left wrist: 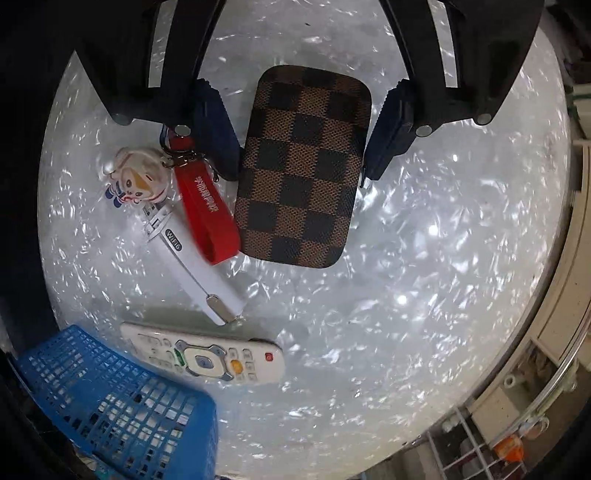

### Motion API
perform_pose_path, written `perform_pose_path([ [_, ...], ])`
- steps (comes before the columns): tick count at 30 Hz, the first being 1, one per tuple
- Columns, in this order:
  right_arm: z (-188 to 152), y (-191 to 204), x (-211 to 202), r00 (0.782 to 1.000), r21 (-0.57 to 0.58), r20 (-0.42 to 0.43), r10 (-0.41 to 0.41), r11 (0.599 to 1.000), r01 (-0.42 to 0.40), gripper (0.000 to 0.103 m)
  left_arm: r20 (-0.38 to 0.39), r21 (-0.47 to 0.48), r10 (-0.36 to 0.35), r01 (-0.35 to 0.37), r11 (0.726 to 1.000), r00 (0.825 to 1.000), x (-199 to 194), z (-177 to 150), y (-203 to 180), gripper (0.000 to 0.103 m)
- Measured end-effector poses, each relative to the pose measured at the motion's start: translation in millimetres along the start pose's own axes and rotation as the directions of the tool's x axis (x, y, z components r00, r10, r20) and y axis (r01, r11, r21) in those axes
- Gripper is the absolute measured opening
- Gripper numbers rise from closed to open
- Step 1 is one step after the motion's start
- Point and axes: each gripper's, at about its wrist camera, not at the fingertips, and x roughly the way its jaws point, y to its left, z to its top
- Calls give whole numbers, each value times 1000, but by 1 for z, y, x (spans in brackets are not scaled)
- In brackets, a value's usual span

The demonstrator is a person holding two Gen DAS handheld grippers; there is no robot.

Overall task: Organize rigid objects
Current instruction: 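Close the left gripper on the brown checkered case and lift it, then carry the checkered case into the basket and open the left gripper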

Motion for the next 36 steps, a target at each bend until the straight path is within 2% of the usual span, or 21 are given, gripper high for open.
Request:
perform_pose_path([
  [4,0,0,0,1000,2,2,2,1000,-2,7,23,-32,8,-7,999,1000,-2,-4,0,71],
  [9,0,-2,-1,1000,4,5,11,1000,-11,7,41,-72,55,-52,996,998,-11,-21,-7,71],
  [13,-1,-3,-1,1000,8,9,15,1000,-15,7,64,-99,76,-69,993,995,-32,-29,-16,71],
  [18,-1,-3,-2,1000,5,11,18,1000,-18,7,75,-83,99,-92,992,992,-57,-26,-32,71],
  [24,-2,-5,-3,1000,2,11,23,1000,-23,6,90,-52,135,-131,990,987,-94,-9,-58,71],
  [27,-1,-3,-3,1000,-10,3,11,1000,-11,5,146,-73,151,-141,987,978,-117,5,-71,71],
  [30,0,0,-2,1000,-21,-10,3,1000,-3,4,211,-52,162,-155,987,964,-144,20,-95,71],
  [36,-3,9,-1,1000,-30,-6,-19,999,19,4,258,-5,172,-177,984,951,-169,54,-130,71],
])
